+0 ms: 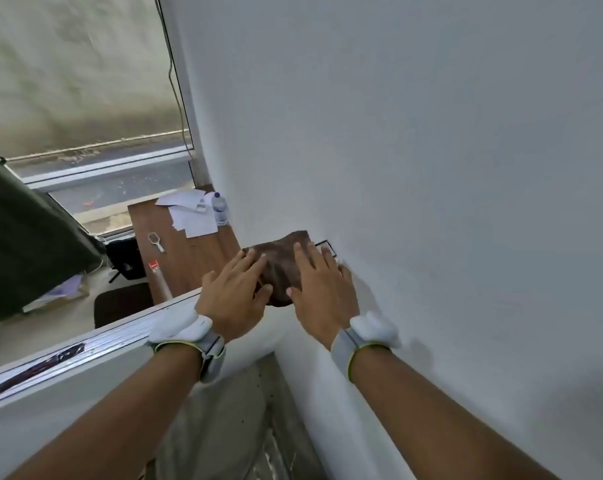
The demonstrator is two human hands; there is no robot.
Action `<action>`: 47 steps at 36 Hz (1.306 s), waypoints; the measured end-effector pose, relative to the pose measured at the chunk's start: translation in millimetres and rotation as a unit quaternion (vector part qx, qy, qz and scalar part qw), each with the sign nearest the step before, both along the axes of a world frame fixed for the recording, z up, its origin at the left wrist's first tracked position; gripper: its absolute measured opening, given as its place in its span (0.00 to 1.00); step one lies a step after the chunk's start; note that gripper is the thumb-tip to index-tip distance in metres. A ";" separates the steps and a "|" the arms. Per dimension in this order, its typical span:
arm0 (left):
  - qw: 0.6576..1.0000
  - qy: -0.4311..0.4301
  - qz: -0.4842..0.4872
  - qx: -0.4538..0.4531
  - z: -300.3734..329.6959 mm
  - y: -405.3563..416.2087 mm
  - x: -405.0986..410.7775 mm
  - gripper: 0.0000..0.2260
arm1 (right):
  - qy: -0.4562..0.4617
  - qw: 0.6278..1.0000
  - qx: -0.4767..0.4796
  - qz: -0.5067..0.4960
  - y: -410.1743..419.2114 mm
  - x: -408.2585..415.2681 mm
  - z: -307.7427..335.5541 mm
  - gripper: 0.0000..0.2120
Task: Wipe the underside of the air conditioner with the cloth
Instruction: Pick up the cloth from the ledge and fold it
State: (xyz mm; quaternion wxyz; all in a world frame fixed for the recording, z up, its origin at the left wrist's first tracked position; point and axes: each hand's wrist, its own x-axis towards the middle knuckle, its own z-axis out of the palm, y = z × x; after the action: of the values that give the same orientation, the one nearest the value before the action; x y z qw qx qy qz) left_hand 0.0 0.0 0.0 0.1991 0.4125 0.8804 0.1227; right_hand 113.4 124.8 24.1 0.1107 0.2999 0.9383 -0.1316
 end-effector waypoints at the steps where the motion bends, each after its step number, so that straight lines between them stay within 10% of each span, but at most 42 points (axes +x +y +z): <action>1: 1.000 0.004 -0.005 -0.006 -4.8 2.4 -2.2 0.29 | -0.007 1.000 0.004 0.009 4.8 -5.3 -5.6 0.39; 15: 0.997 0.022 -0.023 -0.064 -41.4 5.1 -9.2 0.32 | -0.048 0.999 0.013 0.015 18.8 -35.2 -50.8 0.33; 29: 0.999 -0.016 -0.012 -0.028 -41.7 -2.1 -8.3 0.30 | 0.007 0.994 0.108 -0.025 6.2 -40.3 -45.7 0.05; 47: 0.955 -0.194 0.036 0.220 181.4 9.7 56.8 0.25 | 0.312 0.935 -0.024 -0.165 -7.6 78.4 184.0 0.11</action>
State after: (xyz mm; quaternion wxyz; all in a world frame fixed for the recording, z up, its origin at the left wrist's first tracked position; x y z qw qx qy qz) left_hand 56.8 9.7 181.4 0.2659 0.3826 0.7900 0.3984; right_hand 191.8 117.2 208.1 -0.2034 0.3916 0.8595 -0.2577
